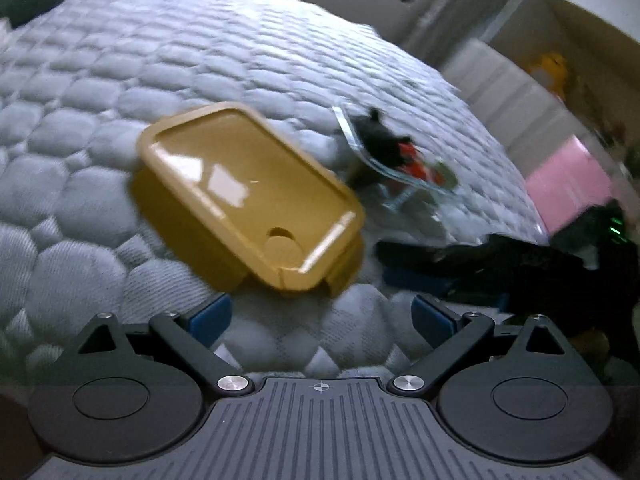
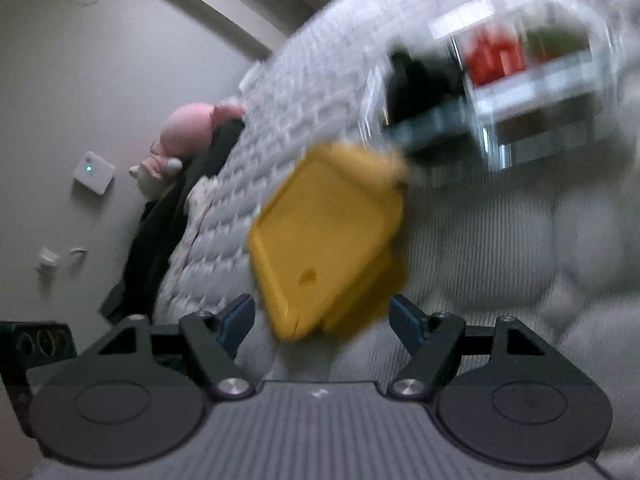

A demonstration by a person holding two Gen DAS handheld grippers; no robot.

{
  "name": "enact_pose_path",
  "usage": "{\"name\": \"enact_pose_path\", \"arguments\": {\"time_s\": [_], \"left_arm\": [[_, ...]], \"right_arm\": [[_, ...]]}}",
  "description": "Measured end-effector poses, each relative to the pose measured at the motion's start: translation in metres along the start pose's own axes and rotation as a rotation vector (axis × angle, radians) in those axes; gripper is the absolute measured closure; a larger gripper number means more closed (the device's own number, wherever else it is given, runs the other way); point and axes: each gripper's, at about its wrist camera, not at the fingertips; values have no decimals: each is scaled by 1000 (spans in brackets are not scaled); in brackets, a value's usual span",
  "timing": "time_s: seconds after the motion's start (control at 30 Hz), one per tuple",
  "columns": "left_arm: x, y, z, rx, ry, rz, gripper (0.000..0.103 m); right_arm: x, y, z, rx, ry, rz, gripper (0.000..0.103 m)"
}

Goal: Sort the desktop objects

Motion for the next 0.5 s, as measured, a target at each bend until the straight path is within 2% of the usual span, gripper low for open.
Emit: {"name": "enact_pose_path", "arguments": {"time_s": [0.1, 0.27, 0.4, 0.47, 0.5], "left_arm": [[1, -6, -1, 49, 8, 6, 4], [1, -2, -2, 27, 16, 7, 4], [1, -2, -3, 30, 20, 11, 3], [2, -1, -3, 31, 25, 16, 3], [2, 0, -3, 28, 28, 18, 3]], "right_arm": [[13, -13, -7, 125, 46, 39, 28], [33, -2, -3, 136, -58, -9, 25], [49, 11, -2, 71, -145, -66, 27], [52, 14, -1, 30, -170, -100, 39], [53, 15, 0, 16, -174, -117, 58]]}}
Point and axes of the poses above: each gripper's, at about its wrist camera, not at the fingertips, and x roughly the way its jaws point, y to its left, z to its top, and after that the axes turned 1 degree about -x, right-handed
